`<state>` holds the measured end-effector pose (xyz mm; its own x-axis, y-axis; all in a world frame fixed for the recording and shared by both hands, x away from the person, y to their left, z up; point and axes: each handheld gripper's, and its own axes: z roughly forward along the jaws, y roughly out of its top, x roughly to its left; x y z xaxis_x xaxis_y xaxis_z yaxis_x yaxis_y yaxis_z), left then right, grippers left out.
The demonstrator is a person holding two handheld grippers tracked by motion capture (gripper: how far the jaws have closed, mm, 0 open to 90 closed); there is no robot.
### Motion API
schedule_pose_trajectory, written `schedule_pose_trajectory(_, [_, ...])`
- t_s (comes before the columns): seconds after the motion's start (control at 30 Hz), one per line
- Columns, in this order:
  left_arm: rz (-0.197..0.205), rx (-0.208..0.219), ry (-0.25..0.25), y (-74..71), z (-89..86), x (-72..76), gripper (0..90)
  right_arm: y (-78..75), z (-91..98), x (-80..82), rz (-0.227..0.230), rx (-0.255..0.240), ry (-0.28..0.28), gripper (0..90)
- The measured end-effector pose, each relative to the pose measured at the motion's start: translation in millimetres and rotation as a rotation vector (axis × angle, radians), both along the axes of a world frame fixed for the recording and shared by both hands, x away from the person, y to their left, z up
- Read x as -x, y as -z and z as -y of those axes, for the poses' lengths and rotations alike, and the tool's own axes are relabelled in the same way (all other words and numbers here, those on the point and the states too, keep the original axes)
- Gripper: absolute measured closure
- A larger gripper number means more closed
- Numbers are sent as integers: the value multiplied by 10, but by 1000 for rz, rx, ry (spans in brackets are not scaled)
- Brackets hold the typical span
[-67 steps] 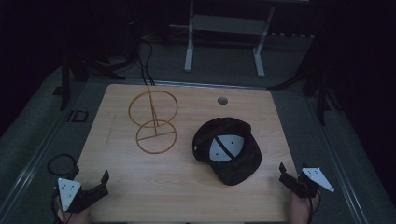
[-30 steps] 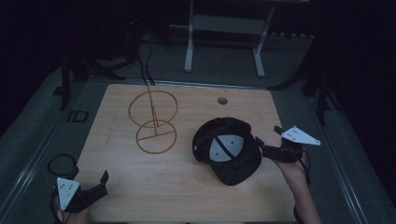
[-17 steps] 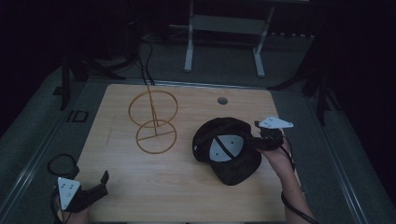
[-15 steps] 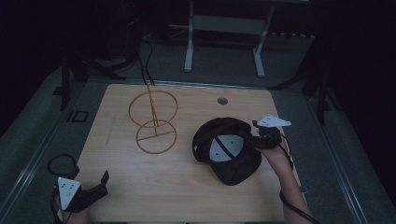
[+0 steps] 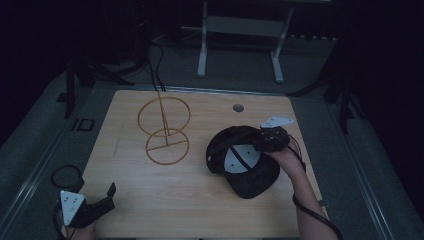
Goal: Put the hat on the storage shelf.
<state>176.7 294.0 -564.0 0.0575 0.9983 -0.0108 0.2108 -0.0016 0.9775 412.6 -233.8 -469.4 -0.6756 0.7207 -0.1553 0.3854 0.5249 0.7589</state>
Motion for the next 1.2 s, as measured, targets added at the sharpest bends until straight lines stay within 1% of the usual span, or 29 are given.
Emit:
schedule_pose_trajectory(0.03, [6,8,-3,-9,-10,11,19,9,-13,-17,-17,6,-5,309])
schedule_pose_trajectory(0.1, [7,12,-3,-9,-12,12,19,28,-42,-39,-28,32,-8,316])
schedule_pose_trajectory(0.17, [1,8,2,-6,-14,7,19,50,-69,-61,-43,53,-9,363])
schedule_pose_trajectory(0.2, [-1,9,5,-4,-10,4,19,61,-80,-74,-54,63,-15,411])
schedule_pose_trajectory(0.27, [-2,7,6,-3,-6,3,19,74,-90,-85,-55,72,-20,420])
schedule_pose_trajectory(0.3, [-2,6,9,-3,-5,3,19,85,-104,-91,-55,83,-16,444])
schedule_pose_trajectory(0.33, [0,7,4,-4,-6,6,19,107,-130,-104,-51,107,-19,510])
schedule_pose_trajectory(0.37, [0,7,4,-4,-6,6,19,107,-130,-104,-51,107,-19,510])
schedule_pose_trajectory(0.4, [0,9,4,-6,-14,8,19,120,-152,-106,-38,130,-13,606])
schedule_pose_trajectory(0.47, [0,11,1,-5,-16,8,19,127,-174,-106,-31,157,-7,721])
schedule_pose_trajectory(0.5, [-1,10,4,-4,-14,5,19,129,-178,-107,-31,161,-8,783])
schedule_pose_trajectory(0.53, [-2,9,4,-2,-10,5,19,132,-183,-110,-40,170,4,864])
schedule_pose_trajectory(0.57, [-2,10,6,-2,-8,4,19,134,-182,-111,-45,165,9,891])
schedule_pose_trajectory(0.63, [-4,4,8,0,-6,4,19,135,-174,-108,-56,151,8,894])
schedule_pose_trajectory(0.67, [-5,5,9,0,-6,3,19,130,-165,-106,-62,136,12,896])
schedule_pose_trajectory(0.73, [-7,4,9,2,-6,1,19,117,-153,-88,-64,118,11,895])
schedule_pose_trajectory(0.87, [-10,5,14,6,0,-6,19,55,-116,-47,-58,48,35,896])
schedule_pose_trajectory(0.9, [-10,5,14,6,0,-6,19,55,-116,-47,-58,48,35,896])
schedule_pose_trajectory(0.93, [-13,1,15,6,3,-7,19,8,-95,-38,-67,0,43,896])
schedule_pose_trajectory(0.97, [-13,1,15,6,3,-7,19,8,-95,-38,-67,0,43,896])
schedule_pose_trajectory(1.0, [-10,-1,15,5,7,-4,19,-46,-92,-13,-62,-30,37,897])
schedule_pose_trajectory(1.03, [-10,-1,15,5,7,-4,19,-46,-92,-13,-62,-30,37,897])
schedule_pose_trajectory(1.07, [-15,-7,19,7,9,-6,19,-74,-96,3,-57,-41,37,897])
schedule_pose_trajectory(1.1, [-16,-8,18,9,14,-8,19,-134,-101,41,-48,-74,34,897])
schedule_pose_trajectory(1.13, [-18,-14,20,11,19,-11,19,-168,-104,62,-40,-89,28,897])
schedule_pose_trajectory(1.17, [-22,-19,24,12,24,-13,19,-207,-110,81,-34,-97,36,898])
schedule_pose_trajectory(1.2, [-26,-22,26,15,32,-17,19,-248,-111,99,-29,-117,40,898])
